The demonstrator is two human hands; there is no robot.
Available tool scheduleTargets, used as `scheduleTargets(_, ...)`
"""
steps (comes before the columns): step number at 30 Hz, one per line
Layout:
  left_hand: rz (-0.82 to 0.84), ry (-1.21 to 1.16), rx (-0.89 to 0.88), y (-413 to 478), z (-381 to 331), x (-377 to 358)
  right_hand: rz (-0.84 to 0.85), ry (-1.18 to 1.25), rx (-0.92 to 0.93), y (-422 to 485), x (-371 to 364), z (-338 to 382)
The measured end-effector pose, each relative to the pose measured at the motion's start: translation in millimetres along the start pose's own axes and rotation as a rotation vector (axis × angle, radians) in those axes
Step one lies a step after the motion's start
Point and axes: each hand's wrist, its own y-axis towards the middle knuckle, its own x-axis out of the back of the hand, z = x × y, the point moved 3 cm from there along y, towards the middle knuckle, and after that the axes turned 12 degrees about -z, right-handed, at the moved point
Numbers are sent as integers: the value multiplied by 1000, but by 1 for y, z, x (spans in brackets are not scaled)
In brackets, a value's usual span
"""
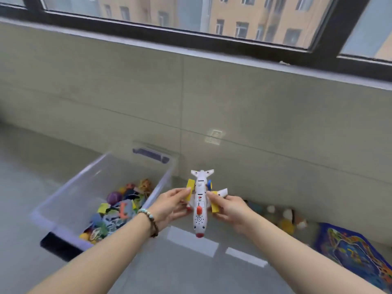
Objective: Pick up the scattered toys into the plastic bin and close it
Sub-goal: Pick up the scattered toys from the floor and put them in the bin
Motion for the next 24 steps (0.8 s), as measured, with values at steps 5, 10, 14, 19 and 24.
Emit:
scheduleTargets(5,-316,21,-51,5,-18,131,153,2,-120,-5,-152,-16)
scheduleTargets(10,-456,-99,4,31,-9,204,292,-42,-181,1,-229,-33)
scheduleTargets(14,-345,-97,-32,48,-5,199,370,31,-121,20,-232,-36)
scheduleTargets(19,-346,455,-156,60,-15,168,296,-41,-64,42,-158,-28)
scheduleTargets(24,-94,414,-235,43,-31,63,226,-167,-62,47,-17,-19)
